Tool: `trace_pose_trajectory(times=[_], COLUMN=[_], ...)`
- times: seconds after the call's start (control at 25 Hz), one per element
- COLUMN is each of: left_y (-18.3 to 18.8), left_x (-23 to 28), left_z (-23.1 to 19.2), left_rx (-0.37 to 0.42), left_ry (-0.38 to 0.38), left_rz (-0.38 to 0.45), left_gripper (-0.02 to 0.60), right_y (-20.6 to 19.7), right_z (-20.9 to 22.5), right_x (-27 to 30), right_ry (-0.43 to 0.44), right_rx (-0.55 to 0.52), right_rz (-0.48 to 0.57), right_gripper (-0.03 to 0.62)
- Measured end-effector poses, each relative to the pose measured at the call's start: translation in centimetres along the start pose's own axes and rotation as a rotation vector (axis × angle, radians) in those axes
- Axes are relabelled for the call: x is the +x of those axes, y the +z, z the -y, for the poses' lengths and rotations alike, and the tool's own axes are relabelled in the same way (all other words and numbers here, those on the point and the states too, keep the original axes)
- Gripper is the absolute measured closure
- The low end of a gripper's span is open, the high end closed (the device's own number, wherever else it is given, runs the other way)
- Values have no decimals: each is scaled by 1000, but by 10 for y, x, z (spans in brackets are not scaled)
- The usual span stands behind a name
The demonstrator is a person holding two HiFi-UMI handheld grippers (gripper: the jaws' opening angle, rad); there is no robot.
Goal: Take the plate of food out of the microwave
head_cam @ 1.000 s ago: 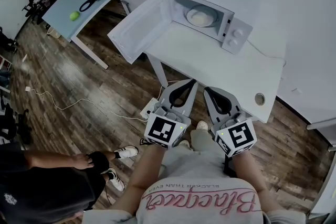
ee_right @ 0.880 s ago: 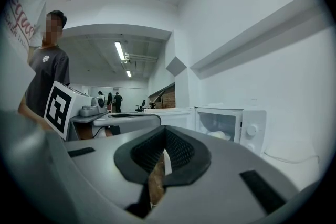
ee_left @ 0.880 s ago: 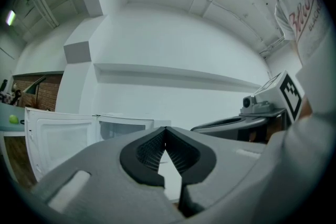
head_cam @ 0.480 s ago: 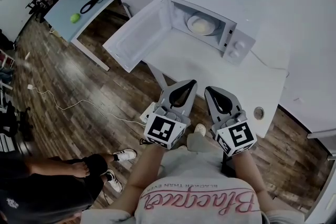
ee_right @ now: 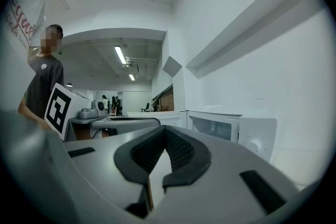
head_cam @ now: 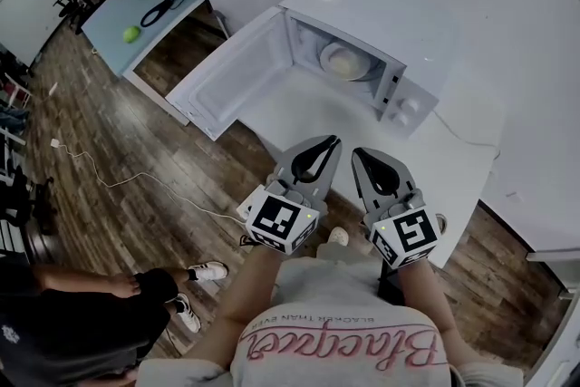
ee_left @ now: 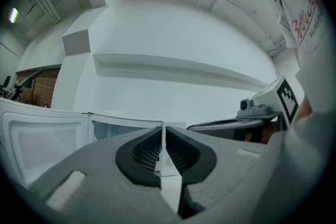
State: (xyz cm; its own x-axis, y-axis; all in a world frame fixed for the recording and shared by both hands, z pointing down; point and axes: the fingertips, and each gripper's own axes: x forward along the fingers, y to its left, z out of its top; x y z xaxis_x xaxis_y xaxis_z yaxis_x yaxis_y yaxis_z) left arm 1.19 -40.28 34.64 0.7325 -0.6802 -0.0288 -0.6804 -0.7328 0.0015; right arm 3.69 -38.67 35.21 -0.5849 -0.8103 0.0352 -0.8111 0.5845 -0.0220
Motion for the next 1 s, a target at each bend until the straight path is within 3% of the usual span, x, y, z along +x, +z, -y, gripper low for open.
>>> trace_pose_trajectory(times=[0.08,0.36,0.56,0.72,1.0], left_y=[0,-12,-19,-19,-36], left_x=[9,31,34,33,43], left_z=[0,-9,-14,-23,-39], left_rx=[-9,-98,-140,-111,-201], left_ry=[-9,25,31,80,88], left_rz=[-2,-35,-35,-8,-14], left_gripper=[568,418,417,419,419], right_y=[1,0,-5,-12,-29], right_z=[9,39,49,50,52], right_x=[2,7,10,13,26], right_ry=[3,18,20,37,60], right_rx=[14,60,61,67,82], right_rz=[4,11,-1,-13,-42], right_gripper=[588,588,588,588,588])
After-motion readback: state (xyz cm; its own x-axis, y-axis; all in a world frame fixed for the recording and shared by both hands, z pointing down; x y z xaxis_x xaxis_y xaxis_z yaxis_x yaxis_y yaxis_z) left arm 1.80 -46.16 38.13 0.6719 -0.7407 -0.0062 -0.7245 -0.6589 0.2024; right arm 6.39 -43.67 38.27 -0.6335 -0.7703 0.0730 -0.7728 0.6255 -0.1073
